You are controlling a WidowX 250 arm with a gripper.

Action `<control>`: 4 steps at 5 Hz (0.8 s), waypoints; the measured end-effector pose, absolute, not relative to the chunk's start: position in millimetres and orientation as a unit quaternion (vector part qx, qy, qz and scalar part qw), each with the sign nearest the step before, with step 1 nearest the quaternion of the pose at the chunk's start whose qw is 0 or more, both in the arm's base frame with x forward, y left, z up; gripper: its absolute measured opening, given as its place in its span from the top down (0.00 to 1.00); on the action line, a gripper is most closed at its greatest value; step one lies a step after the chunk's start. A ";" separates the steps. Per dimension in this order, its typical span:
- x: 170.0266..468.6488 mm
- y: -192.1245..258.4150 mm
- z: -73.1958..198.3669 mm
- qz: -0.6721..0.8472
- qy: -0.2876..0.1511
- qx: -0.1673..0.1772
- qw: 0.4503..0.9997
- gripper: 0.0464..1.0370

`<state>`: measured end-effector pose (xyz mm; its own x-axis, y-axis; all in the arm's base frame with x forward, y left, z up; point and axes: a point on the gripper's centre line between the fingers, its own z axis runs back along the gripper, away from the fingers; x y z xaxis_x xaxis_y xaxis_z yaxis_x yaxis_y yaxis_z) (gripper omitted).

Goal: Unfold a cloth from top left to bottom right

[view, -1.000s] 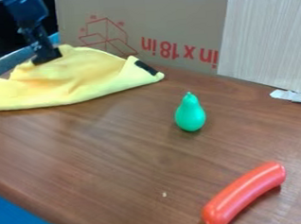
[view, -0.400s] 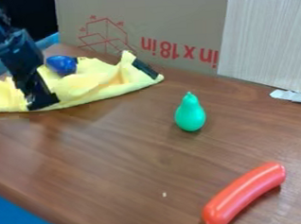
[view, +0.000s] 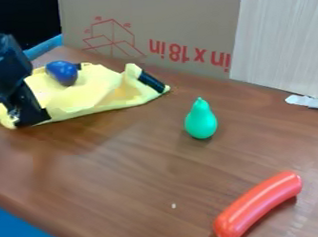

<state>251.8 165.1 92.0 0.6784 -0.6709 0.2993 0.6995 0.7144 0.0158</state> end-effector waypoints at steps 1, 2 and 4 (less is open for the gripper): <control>234.0 156.8 93.9 -0.376 -0.126 -0.063 0.916 0.99; 219.0 148.2 96.9 -0.369 -0.108 -0.072 0.920 1.00; 213.2 123.5 89.6 -0.318 -0.040 -0.081 0.944 1.00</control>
<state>213.2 123.5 89.6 0.7947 -0.5934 0.1276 0.6065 0.7847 -0.1278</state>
